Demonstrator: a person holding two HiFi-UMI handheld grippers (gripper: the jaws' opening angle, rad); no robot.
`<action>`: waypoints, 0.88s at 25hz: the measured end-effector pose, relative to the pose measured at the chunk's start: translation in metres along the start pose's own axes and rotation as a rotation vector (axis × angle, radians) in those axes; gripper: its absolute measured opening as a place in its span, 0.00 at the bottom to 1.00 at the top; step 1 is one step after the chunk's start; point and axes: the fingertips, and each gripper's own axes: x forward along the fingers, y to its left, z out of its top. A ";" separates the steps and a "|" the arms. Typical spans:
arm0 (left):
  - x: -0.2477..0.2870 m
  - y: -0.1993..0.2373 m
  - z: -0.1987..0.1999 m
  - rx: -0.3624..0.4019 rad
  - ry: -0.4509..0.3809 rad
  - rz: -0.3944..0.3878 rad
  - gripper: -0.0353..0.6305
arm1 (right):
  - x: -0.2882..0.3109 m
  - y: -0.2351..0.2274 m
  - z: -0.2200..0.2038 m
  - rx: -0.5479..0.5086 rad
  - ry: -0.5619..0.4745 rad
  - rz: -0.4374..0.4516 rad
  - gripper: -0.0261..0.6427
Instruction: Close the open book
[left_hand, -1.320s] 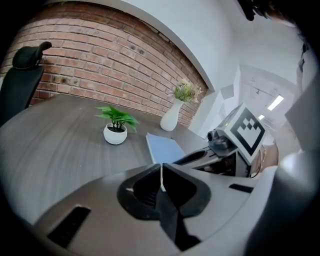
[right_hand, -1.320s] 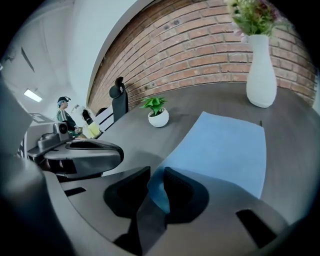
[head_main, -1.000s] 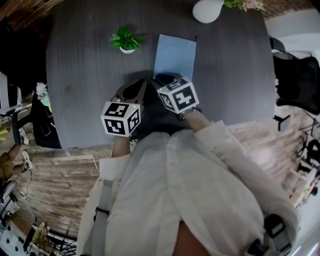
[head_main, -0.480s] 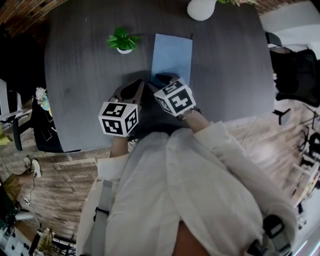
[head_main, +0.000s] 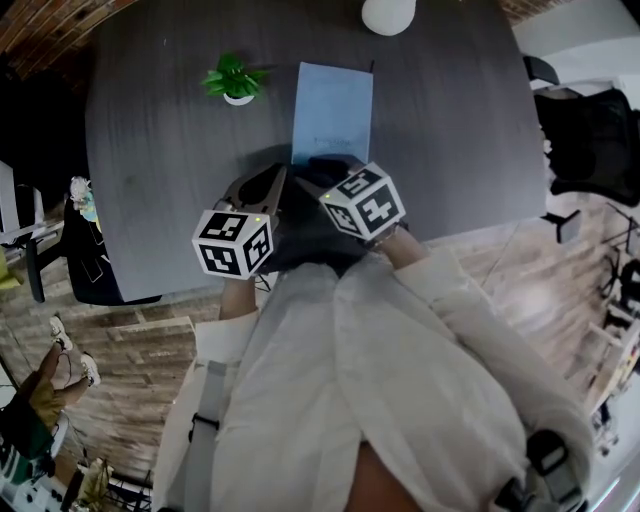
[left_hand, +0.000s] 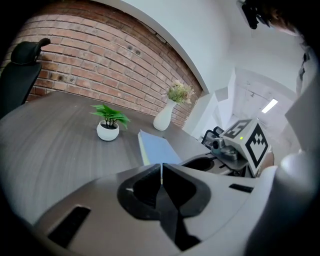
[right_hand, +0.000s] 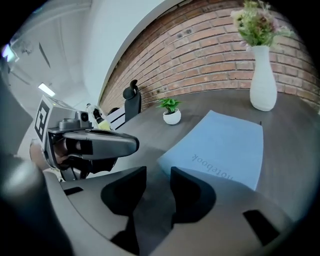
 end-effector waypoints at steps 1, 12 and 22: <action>0.000 -0.004 0.000 0.002 -0.004 -0.010 0.08 | -0.005 0.000 -0.001 0.007 -0.008 0.004 0.24; -0.003 -0.034 0.020 -0.004 -0.056 -0.043 0.08 | -0.071 -0.012 0.027 0.187 -0.235 0.047 0.24; -0.006 -0.068 0.047 0.047 -0.094 -0.093 0.07 | -0.119 -0.016 0.051 0.223 -0.402 0.117 0.13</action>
